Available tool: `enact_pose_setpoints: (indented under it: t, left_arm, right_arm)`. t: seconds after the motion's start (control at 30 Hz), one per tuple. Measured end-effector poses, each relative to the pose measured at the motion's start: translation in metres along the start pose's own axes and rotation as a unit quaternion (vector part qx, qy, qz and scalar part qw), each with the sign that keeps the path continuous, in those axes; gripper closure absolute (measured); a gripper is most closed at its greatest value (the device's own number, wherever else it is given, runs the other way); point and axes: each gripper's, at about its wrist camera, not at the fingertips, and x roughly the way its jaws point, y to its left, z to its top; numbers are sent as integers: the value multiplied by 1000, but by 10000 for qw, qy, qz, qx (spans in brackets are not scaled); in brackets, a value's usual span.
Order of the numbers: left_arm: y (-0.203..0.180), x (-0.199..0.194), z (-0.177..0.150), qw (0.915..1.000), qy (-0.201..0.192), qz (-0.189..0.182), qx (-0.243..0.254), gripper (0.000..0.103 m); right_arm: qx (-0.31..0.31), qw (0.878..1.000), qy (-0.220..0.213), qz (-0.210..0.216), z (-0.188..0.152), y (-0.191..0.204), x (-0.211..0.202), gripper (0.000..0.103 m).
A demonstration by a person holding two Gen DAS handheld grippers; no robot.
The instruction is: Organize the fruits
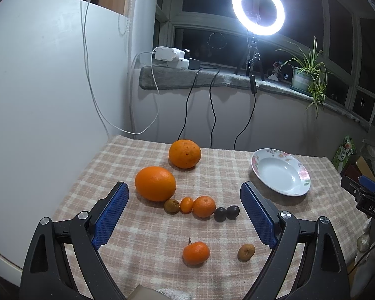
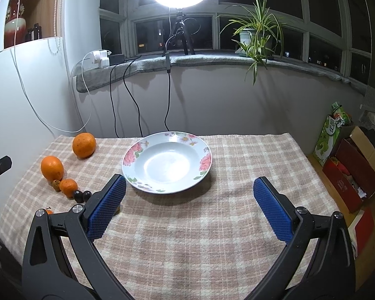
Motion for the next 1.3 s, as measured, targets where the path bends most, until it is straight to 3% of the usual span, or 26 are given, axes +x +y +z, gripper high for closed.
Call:
enact_pose_setpoints:
  t: [1.3]
  left_arm:
    - [0,0,-1,10000,-1,-13,-10,12]
  right_arm:
    - [-27,9999,98,48,-4,3,3,0]
